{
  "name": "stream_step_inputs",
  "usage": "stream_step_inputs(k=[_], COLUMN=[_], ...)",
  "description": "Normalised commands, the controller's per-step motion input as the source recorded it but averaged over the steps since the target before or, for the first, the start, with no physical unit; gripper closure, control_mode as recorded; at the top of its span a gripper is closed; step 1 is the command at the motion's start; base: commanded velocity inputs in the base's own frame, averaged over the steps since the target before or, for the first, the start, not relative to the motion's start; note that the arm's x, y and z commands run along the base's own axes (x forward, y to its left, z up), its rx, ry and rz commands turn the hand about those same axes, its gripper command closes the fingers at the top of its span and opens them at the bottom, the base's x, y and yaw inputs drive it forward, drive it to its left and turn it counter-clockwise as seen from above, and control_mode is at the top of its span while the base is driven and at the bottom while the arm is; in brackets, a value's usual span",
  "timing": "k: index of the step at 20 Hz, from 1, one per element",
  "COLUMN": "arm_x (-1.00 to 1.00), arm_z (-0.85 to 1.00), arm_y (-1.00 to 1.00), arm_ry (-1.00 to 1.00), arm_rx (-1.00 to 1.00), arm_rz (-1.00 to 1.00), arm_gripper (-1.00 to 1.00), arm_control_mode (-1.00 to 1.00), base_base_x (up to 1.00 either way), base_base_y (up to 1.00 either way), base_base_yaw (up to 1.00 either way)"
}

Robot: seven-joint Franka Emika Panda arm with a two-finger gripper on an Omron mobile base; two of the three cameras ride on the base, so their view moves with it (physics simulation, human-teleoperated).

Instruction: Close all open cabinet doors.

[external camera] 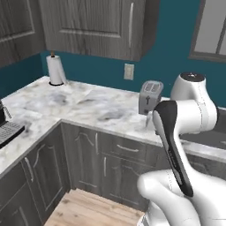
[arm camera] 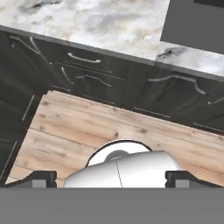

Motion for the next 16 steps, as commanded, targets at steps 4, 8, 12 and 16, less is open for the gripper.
stream_step_inputs(k=[4,8,12,16], arm_x=[0.00,0.00,0.00,0.00], arm_z=[0.00,0.00,0.00,0.00], arm_y=[0.00,0.00,0.00,0.00], arm_ry=[0.00,0.00,0.00,0.00], arm_rx=[0.00,0.00,0.00,0.00], arm_rz=[0.00,0.00,0.00,0.00], arm_gripper=[-1.00,-1.00,-1.00,-1.00], arm_control_mode=[1.00,1.00,1.00,1.00], base_base_x=[-0.47,-0.44,-0.20,-0.04], base_base_y=[-0.21,-0.31,-0.38,-0.57], base_base_yaw=[-0.52,-0.54,-0.50,-0.24])
